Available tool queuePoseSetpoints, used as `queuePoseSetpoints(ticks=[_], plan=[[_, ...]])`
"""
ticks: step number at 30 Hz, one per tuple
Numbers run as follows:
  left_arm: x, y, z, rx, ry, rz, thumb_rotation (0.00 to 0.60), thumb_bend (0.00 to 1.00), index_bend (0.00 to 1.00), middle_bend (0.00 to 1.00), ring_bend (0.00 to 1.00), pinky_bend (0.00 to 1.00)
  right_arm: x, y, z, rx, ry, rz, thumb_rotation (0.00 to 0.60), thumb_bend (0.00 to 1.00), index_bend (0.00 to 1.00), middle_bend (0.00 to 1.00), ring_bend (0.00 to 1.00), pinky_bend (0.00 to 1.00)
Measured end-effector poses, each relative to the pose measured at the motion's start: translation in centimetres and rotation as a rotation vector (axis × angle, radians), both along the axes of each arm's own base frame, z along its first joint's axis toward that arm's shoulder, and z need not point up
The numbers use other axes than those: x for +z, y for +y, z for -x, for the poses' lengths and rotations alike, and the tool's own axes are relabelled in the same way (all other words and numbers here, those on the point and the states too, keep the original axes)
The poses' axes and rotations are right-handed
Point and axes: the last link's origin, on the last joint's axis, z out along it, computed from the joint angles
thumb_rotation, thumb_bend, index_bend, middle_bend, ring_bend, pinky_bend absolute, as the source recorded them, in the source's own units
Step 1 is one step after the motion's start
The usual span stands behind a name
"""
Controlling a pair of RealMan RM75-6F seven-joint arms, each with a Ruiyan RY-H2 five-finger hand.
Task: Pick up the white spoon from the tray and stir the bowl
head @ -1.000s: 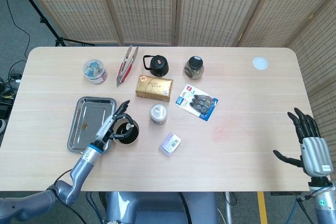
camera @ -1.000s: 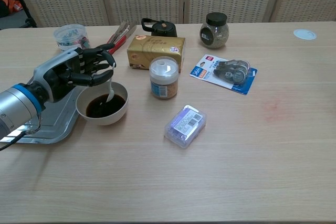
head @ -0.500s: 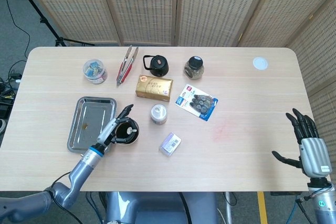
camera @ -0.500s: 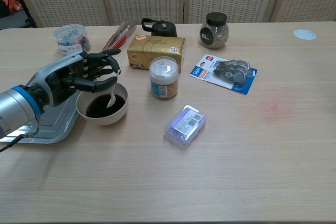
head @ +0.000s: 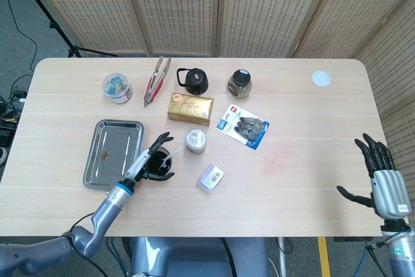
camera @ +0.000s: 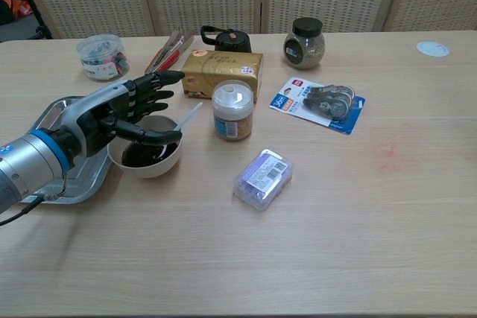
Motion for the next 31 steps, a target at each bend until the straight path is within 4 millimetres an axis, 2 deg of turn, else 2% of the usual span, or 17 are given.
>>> queuePoseSetpoints(ticks=[5, 10, 13, 17, 20, 23, 27, 31], plan=[[1.4, -0.5, -0.6, -0.033, -0.021, -0.016, 0.6, 0.14, 0.1, 0.0, 0.0, 0.0, 0.0, 0.0, -0.1, 0.002, -0.002, 0.0, 0.6, 0.0, 0.0, 0.0, 0.0, 0.0], [4.3, -1.2, -1.0, -0.091, -0.008, -0.08, 0.6, 0.14, 0.08, 0.0, 0.0, 0.0, 0.0, 0.2, -0.2, 0.009, -0.001, 0.001, 0.6, 0.0, 0.0, 0.0, 0.0, 0.0], [5.9, -1.3, -0.4, -0.124, 0.088, -0.138, 0.6, 0.14, 0.02, 0.0, 0.0, 0.0, 0.0, 0.2, -0.3, 0.012, 0.001, 0.002, 0.6, 0.0, 0.0, 0.0, 0.0, 0.0], [8.5, -1.7, 1.0, -0.156, 0.292, -0.247, 0.6, 0.13, 0.02, 0.0, 0.0, 0.0, -0.3, 0.2, -0.5, 0.017, 0.008, -0.001, 0.6, 0.0, 0.0, 0.0, 0.0, 0.0], [11.2, -2.4, 2.5, -0.162, 0.481, -0.353, 0.6, 0.08, 0.01, 0.0, 0.0, 0.0, -0.4, 0.3, -0.6, 0.024, 0.013, -0.002, 0.6, 0.0, 0.0, 0.0, 0.0, 0.0], [15.1, -3.8, 4.9, -0.131, 0.676, -0.446, 0.6, 0.0, 0.0, 0.0, 0.0, 0.0, -0.3, 0.4, -0.8, 0.033, 0.017, -0.002, 0.6, 0.0, 0.0, 0.0, 0.0, 0.0], [20.2, -7.2, 8.9, -0.014, 0.868, -0.514, 0.6, 0.0, 0.0, 0.0, 0.0, 0.0, -0.2, 0.5, -0.9, 0.043, 0.029, 0.007, 0.6, 0.0, 0.0, 0.0, 0.0, 0.0], [22.4, -9.9, 11.5, 0.087, 0.919, -0.546, 0.6, 0.0, 0.0, 0.0, 0.0, 0.0, -0.2, 0.7, -1.0, 0.045, 0.032, 0.016, 0.6, 0.0, 0.0, 0.0, 0.0, 0.0]])
